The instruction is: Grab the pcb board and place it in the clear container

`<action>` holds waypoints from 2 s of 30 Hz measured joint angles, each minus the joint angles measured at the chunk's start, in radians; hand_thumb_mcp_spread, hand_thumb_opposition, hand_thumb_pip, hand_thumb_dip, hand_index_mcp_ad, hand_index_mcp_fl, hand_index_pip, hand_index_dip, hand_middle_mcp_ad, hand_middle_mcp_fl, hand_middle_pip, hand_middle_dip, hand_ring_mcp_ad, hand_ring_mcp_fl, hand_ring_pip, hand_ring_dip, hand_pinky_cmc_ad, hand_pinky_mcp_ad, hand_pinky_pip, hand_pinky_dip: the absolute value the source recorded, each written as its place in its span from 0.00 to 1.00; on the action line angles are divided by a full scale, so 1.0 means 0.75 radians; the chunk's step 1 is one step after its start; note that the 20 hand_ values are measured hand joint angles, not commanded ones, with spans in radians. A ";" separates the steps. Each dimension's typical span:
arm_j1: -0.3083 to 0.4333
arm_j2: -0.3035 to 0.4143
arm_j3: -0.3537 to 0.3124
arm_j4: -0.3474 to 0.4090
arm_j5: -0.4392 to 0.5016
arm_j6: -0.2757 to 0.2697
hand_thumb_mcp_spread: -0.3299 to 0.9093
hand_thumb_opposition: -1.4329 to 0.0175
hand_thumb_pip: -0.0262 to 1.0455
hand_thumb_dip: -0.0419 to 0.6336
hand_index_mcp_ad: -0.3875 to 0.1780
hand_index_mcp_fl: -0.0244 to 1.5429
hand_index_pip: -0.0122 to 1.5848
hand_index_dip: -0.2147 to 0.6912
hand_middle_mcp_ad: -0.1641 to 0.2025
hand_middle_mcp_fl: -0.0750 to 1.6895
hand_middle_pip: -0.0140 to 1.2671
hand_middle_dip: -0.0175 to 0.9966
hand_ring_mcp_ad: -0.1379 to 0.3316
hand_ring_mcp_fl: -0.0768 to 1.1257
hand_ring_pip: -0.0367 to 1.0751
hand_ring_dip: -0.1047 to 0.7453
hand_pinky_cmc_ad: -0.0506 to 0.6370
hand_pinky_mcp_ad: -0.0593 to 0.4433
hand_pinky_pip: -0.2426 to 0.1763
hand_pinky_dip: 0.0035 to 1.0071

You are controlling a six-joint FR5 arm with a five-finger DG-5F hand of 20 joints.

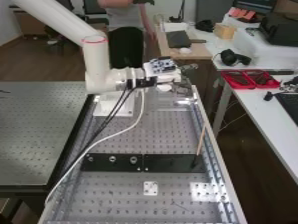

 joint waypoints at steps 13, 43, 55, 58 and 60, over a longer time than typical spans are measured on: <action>-0.081 0.348 -0.119 -0.015 0.032 -0.096 0.48 0.41 0.50 0.44 0.44 0.30 0.07 0.17 0.69 0.29 0.21 0.65 0.58 0.27 0.21 0.66 0.68 0.77 0.52 0.65; -0.213 0.540 -0.095 -0.311 0.077 -0.244 0.50 0.42 0.35 0.25 0.46 0.33 0.05 0.32 0.70 0.22 0.13 0.39 0.67 0.11 0.16 0.30 0.75 0.85 0.36 0.60; -0.232 0.517 -0.066 -0.325 0.040 -0.237 0.52 0.42 0.35 0.25 0.46 0.33 0.05 0.33 0.70 0.22 0.13 0.37 0.67 0.10 0.16 0.30 0.75 0.85 0.36 0.58; -0.237 0.513 -0.061 -0.328 0.035 -0.234 0.52 0.42 0.35 0.25 0.46 0.33 0.05 0.32 0.70 0.22 0.13 0.37 0.67 0.10 0.16 0.30 0.75 0.85 0.36 0.58; -0.238 0.512 -0.059 -0.327 0.032 -0.234 0.52 0.42 0.35 0.25 0.46 0.33 0.05 0.33 0.70 0.22 0.13 0.38 0.67 0.10 0.16 0.30 0.75 0.85 0.36 0.58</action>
